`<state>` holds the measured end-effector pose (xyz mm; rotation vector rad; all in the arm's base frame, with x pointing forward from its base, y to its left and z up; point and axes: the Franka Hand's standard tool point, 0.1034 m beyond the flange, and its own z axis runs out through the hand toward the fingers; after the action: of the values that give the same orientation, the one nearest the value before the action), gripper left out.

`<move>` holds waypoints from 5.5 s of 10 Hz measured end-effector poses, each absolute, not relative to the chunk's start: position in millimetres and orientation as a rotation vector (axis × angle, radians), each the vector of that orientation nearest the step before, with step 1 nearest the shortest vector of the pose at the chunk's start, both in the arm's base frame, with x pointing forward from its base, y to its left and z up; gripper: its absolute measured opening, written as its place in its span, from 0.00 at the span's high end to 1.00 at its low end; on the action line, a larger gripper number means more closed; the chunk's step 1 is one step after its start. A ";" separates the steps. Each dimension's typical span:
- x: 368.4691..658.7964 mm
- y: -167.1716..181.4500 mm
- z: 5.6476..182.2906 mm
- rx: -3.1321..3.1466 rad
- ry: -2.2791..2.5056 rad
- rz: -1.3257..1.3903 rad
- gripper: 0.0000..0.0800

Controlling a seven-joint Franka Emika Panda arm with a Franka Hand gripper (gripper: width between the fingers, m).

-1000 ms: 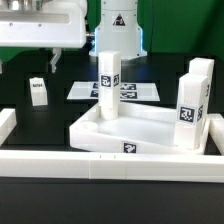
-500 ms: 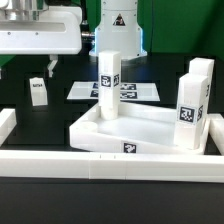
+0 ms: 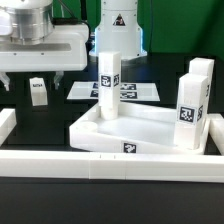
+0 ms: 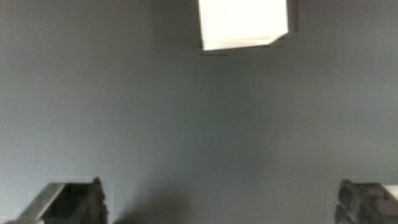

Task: Assemble desk

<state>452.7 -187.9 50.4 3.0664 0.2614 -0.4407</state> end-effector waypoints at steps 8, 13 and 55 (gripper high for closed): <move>425.0 -193.3 31.3 2.887 0.214 -1.168 0.19; 419.5 -190.4 24.9 2.786 0.196 -1.418 0.19; 422.7 -188.5 57.4 2.819 0.244 -1.315 0.21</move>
Offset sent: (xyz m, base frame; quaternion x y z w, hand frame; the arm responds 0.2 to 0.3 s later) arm 0.0000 0.0000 0.0000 0.0000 -0.1938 0.0000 0.9810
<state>422.7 -188.5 57.4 2.8193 0.2437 -1.3154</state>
